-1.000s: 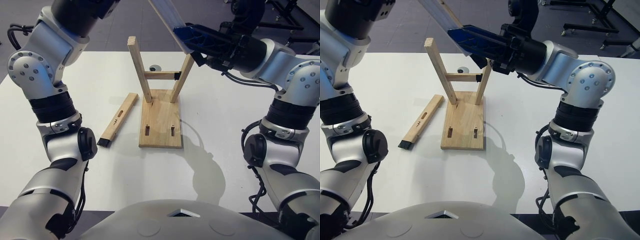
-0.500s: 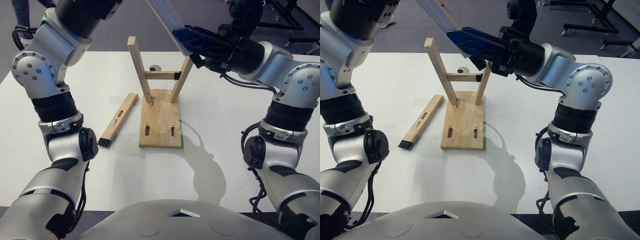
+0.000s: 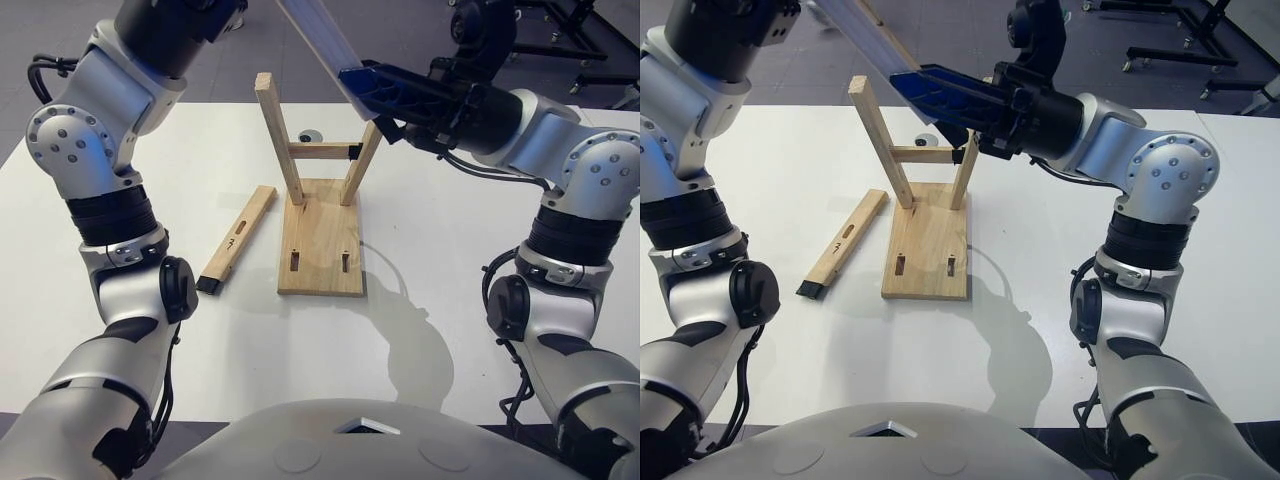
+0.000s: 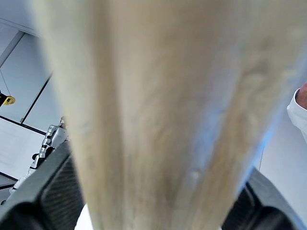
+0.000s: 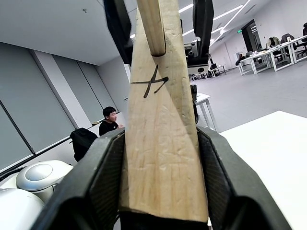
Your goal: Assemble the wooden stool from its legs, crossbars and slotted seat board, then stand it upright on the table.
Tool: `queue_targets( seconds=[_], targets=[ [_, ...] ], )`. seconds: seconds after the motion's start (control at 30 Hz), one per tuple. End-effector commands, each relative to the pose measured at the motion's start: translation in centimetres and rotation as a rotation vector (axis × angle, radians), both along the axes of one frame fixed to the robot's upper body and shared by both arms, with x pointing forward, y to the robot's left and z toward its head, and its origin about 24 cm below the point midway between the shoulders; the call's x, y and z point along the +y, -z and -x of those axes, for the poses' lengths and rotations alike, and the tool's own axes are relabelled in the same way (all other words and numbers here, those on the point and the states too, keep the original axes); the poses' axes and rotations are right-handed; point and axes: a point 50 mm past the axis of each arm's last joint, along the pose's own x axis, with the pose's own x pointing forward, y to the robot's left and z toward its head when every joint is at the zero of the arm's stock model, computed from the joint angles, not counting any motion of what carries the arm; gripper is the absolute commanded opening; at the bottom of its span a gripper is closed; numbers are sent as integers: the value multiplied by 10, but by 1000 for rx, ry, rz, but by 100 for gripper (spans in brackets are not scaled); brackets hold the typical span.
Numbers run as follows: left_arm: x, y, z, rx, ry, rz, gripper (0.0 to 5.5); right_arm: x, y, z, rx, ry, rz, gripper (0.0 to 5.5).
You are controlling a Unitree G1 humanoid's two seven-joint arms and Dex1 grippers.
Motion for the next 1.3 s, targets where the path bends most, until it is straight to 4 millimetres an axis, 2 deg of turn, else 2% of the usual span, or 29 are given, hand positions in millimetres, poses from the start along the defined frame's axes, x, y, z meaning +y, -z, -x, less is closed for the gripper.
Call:
queue_targets(
  seconds=[0.03, 0.23, 1.27, 1.3],
  targets=[
    [-3, 4, 3, 9, 21, -14, 287, 1, -5, 0, -14, -6, -24, 208],
    [-5, 8, 4, 19, 20, -24, 214, 1, -7, -1, -16, -6, -31, 208],
    [0, 11, 2, 28, -28, -46, 210, 5, 0, 3, -46, 23, -33, 207],
    [0, 11, 2, 29, -28, -46, 210, 5, 1, 3, -47, 26, -31, 236]
  ],
)
